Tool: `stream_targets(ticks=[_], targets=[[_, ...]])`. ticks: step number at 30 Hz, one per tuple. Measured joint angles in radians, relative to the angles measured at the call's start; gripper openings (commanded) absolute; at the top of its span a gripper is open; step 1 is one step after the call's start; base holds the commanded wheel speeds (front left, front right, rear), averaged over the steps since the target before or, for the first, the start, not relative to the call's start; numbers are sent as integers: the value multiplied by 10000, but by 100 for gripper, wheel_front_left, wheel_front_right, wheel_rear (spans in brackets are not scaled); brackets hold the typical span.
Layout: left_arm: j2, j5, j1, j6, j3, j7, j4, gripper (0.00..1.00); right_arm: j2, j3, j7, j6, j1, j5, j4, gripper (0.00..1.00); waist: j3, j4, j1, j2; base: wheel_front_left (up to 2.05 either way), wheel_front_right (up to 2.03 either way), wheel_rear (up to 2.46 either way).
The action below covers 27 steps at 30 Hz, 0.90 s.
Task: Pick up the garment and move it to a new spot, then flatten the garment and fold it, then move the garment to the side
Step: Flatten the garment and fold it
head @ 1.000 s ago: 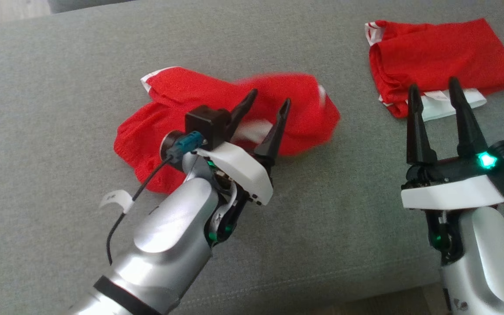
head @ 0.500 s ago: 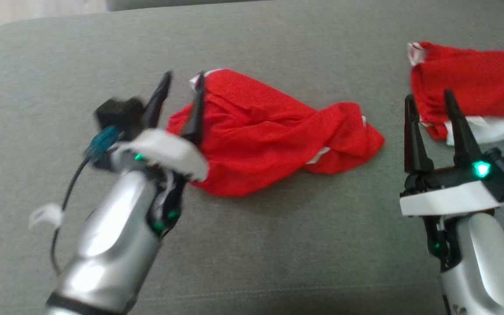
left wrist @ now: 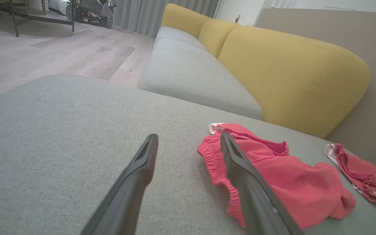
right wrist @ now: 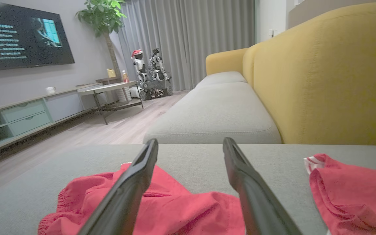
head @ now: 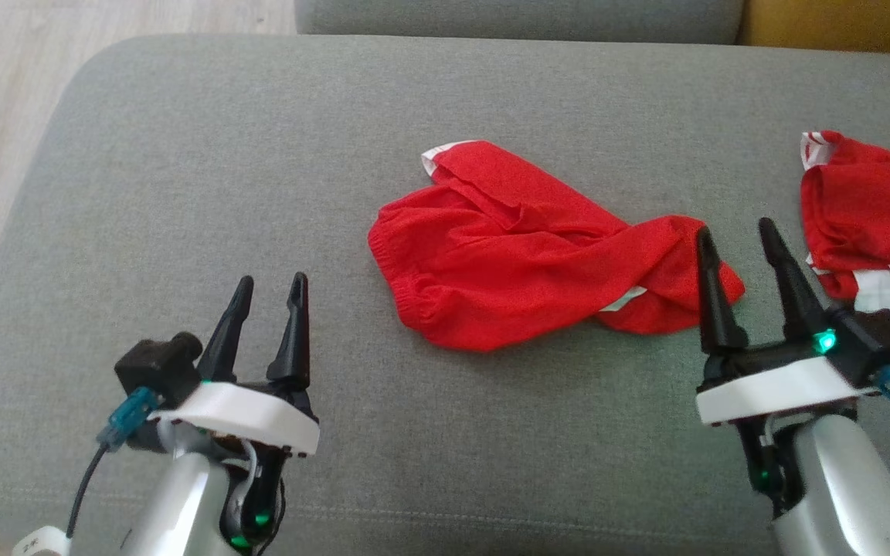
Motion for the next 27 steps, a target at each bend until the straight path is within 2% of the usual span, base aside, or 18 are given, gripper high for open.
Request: stream_targets(ticks=[5, 11, 15, 22, 27], targets=[[-299, 393, -5, -284, 295, 0, -19, 100, -437, 1152, 736, 0, -98, 138, 42, 100, -17, 172, 0, 0, 0, 0, 0], [-508, 472, -9, -510, 466, 0, 173, 100, -1503, 3181, 2102, 0, -1121, 663, 483, 100, 158, 471, 0, 0, 0, 0, 0], [-550, 462, -26, -619, 407, 0, 318, 100, -2134, 4042, 2566, -2, -2043, 1164, 922, 100, 352, 793, 0, 0, 0, 0, 0], [-577, -73, -179, -431, -104, 0, 291, 100, -2832, 5384, 3302, 0, -3180, 1887, 1910, 100, 778, 1476, 0, 0, 0, 0, 0], [-589, -297, -300, -318, -336, 0, 184, 100, -3110, 5829, 3369, 0, -3936, 2105, 2598, 100, 1120, 1931, 0, 0, 0, 0, 0]])
